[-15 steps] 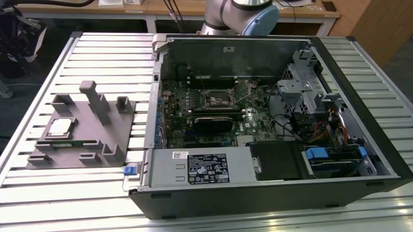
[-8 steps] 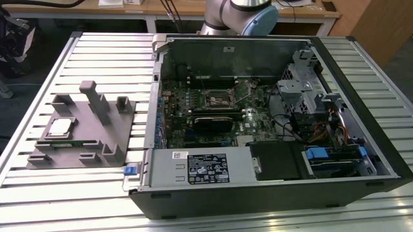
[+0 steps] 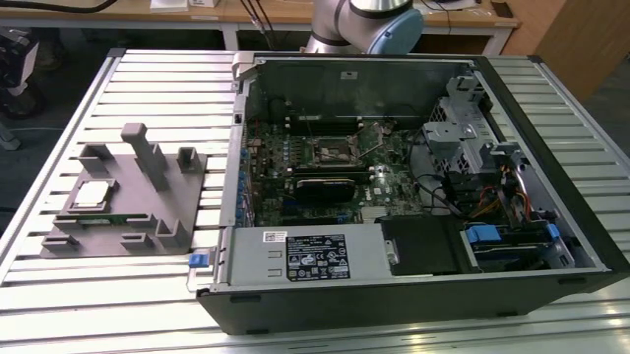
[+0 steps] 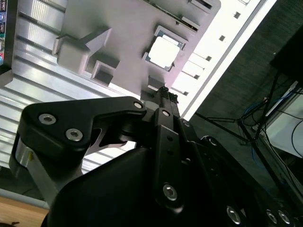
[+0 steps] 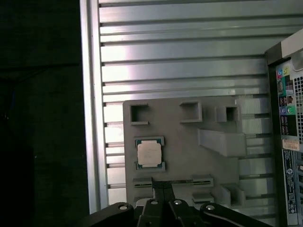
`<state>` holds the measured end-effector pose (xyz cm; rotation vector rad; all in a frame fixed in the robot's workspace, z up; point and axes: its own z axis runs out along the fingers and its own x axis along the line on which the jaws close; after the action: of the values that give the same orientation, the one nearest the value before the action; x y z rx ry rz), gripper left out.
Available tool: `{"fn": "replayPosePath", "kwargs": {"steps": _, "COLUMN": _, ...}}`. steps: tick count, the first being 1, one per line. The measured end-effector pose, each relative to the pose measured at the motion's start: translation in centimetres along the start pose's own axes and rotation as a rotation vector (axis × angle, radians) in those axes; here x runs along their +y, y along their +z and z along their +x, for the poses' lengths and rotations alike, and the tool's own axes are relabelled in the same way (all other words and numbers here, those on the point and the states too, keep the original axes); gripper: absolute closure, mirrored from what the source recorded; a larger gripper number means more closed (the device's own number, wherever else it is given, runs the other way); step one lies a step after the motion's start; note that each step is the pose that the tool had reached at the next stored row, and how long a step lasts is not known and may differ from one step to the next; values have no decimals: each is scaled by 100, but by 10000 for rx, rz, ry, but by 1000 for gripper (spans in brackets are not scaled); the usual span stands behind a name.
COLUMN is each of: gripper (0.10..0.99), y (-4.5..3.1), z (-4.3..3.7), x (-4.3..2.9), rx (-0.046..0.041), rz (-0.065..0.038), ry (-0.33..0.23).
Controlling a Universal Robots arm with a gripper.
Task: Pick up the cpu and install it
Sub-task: 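Reach for the cpu, then pick up the cpu and move it towards the insertion slot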
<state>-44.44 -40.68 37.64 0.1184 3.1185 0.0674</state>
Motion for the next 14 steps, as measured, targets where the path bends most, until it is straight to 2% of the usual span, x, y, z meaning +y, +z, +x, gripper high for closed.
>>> {"fn": "replayPosePath", "kwargs": {"steps": 7, "gripper": 980, "y": 29, "z": 107, "x": -8, "rx": 4, "rz": 0, "ry": 1}}
{"fn": "replayPosePath", "kwargs": {"steps": 14, "gripper": 980, "y": 103, "z": 115, "x": -14, "rx": 81, "rz": 5, "ry": 3}}
